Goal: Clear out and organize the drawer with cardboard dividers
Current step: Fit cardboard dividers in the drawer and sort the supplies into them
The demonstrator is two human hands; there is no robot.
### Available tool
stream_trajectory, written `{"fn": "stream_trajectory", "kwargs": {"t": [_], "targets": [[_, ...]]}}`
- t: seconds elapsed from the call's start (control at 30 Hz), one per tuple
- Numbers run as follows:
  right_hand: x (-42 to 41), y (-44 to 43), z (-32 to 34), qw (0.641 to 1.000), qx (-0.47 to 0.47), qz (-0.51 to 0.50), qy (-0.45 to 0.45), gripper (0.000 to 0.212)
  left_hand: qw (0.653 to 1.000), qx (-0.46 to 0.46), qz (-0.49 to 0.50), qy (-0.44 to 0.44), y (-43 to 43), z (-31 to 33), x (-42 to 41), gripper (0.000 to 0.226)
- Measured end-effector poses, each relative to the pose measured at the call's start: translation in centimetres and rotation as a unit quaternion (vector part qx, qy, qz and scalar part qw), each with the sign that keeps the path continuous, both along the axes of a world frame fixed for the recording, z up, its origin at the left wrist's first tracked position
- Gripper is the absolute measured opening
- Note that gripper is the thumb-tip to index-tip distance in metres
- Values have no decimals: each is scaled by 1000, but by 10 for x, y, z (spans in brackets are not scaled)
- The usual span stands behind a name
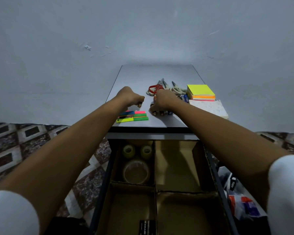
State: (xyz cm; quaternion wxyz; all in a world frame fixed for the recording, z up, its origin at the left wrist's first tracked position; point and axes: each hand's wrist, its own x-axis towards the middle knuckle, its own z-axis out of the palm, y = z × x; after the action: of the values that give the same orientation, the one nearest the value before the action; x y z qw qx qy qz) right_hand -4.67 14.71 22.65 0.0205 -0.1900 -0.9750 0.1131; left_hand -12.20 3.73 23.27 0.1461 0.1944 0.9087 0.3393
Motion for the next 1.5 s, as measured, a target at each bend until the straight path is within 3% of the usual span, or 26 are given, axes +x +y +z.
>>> {"fn": "stream_trajectory", "kwargs": {"t": [0.17, 0.3, 0.43, 0.63, 0.9, 1.13, 1.27, 1.37, 1.43, 1.5], "targets": [[5, 0, 3, 998, -56, -13, 30, 37, 999, 28, -1, -26, -8, 3, 6, 29], [33, -7, 24, 976, -193, -50, 88, 30, 994, 92, -14, -51, -23, 8, 24, 28], [71, -19, 20, 893, -426, -117, 87, 21, 984, 139, -38, -107, -52, 3, 56, 18], [137, -42, -33, 816, -568, -109, 23, 15, 959, 149, -99, -219, -100, -45, 112, 13], [202, -82, -100, 761, -630, -156, 6, 14, 921, -10, -105, -375, -138, -135, 149, 14], [218, -104, -124, 739, -640, -209, 32, 18, 924, -149, -135, -326, -137, -169, 148, 25], [220, -108, -129, 732, -648, -207, 40, 16, 924, -191, -187, -273, -133, -167, 155, 7], [220, -110, -132, 736, -644, -205, 41, 16, 917, -226, -211, -253, -133, -169, 154, 19], [220, -110, -133, 738, -642, -204, 43, 15, 914, -242, -216, -242, -136, -171, 153, 8], [219, -111, -134, 735, -645, -202, 50, 14, 914, -251, -215, -236, -136, -175, 152, 26]]}}
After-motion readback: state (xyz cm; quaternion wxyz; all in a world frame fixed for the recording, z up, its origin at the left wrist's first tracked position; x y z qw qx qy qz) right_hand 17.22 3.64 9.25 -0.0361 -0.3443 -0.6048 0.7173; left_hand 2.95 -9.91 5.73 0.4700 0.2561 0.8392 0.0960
